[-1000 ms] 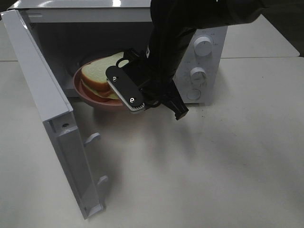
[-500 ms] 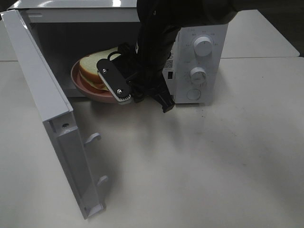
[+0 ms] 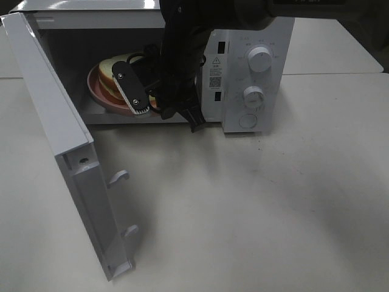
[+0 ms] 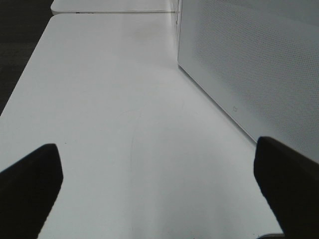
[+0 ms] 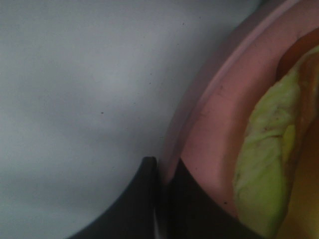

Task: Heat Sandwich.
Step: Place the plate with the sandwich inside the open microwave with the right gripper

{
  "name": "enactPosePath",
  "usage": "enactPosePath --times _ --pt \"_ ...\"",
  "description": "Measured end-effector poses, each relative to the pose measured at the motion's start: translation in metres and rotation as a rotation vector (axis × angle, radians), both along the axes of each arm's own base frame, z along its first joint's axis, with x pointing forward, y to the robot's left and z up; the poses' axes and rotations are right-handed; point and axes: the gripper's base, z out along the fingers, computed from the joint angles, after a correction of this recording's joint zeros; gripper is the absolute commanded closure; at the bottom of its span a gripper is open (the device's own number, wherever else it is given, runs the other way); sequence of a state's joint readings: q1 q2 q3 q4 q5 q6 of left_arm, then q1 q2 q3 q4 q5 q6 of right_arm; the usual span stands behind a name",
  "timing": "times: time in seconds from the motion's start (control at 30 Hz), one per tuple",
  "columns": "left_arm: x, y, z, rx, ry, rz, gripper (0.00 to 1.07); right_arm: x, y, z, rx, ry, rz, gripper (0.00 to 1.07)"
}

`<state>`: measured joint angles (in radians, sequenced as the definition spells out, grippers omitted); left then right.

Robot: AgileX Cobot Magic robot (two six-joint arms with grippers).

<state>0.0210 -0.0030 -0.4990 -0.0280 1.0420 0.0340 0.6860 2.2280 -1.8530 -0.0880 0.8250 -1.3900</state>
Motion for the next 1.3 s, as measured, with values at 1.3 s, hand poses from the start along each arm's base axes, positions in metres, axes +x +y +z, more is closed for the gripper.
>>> enactPosePath --times 1.3 --pt "0.0 0.0 0.0 0.0 0.0 0.0 0.05 0.042 0.032 -0.027 0.05 -0.017 -0.088 1.05"
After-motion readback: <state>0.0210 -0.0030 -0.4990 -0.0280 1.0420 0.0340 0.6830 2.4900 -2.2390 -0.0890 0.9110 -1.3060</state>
